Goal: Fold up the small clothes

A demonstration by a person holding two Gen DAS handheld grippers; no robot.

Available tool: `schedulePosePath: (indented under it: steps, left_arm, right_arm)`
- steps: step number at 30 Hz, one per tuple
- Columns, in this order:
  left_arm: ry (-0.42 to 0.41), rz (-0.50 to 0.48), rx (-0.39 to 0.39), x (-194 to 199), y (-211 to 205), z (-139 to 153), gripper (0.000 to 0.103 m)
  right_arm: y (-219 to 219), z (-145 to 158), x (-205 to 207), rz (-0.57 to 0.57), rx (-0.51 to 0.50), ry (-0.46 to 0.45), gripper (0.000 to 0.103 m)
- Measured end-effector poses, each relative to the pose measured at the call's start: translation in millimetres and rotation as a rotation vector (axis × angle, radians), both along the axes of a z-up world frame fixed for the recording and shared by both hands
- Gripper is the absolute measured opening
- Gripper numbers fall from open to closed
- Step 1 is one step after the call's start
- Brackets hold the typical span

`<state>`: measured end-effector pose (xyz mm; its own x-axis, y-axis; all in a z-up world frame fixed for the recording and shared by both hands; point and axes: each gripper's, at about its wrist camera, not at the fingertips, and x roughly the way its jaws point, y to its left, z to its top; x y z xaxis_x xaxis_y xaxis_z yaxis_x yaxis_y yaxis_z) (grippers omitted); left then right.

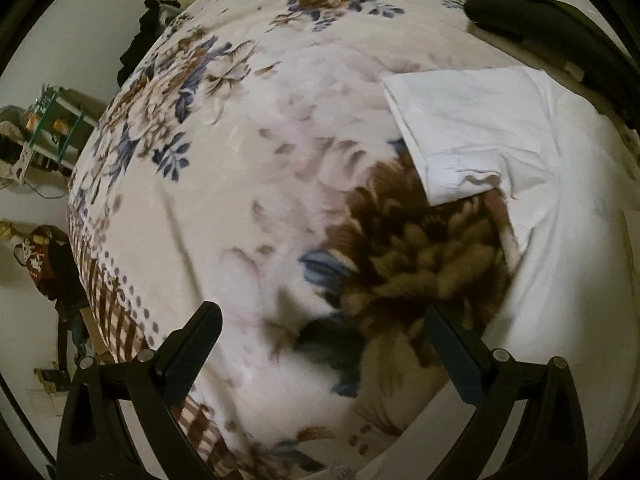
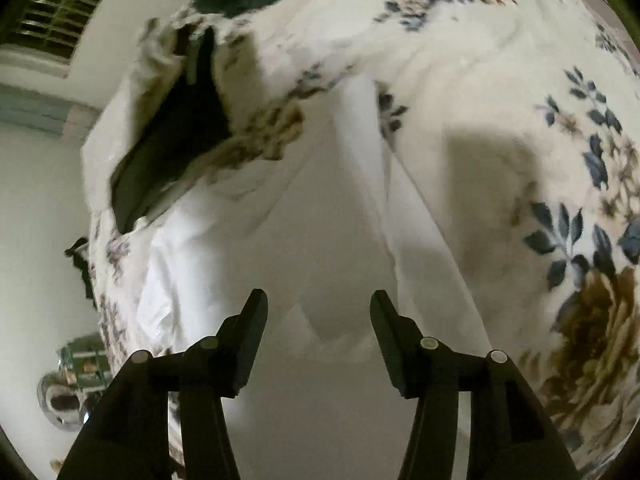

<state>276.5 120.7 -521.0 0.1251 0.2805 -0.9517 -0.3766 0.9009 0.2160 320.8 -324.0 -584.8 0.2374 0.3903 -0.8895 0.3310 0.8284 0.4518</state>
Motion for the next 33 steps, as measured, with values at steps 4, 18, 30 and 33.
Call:
schedulePosePath:
  steps: [4,18,30,33]
  left_arm:
    - [0.012,0.016,-0.023,3.5,1.1,-6.0,0.103]
    - [-0.174,0.326,-0.675,41.4,37.5,-29.6,0.098]
    - [-0.323,0.253,-0.613,97.8,17.5,-22.3,0.006]
    - [-0.342,-0.102,-0.405,106.1,-42.6,16.5,0.006]
  right_arm:
    - [28.0,-50.4,9.7,0.086,-0.056,0.091,0.056]
    - [53.7,-86.7,-91.2,0.016,0.066,0.228,0.056]
    - [16.7,-79.3,-106.2,-0.118,0.088,0.22,0.056]
    - [3.5,-74.0,-115.5,-0.134,0.096,0.221,0.056]
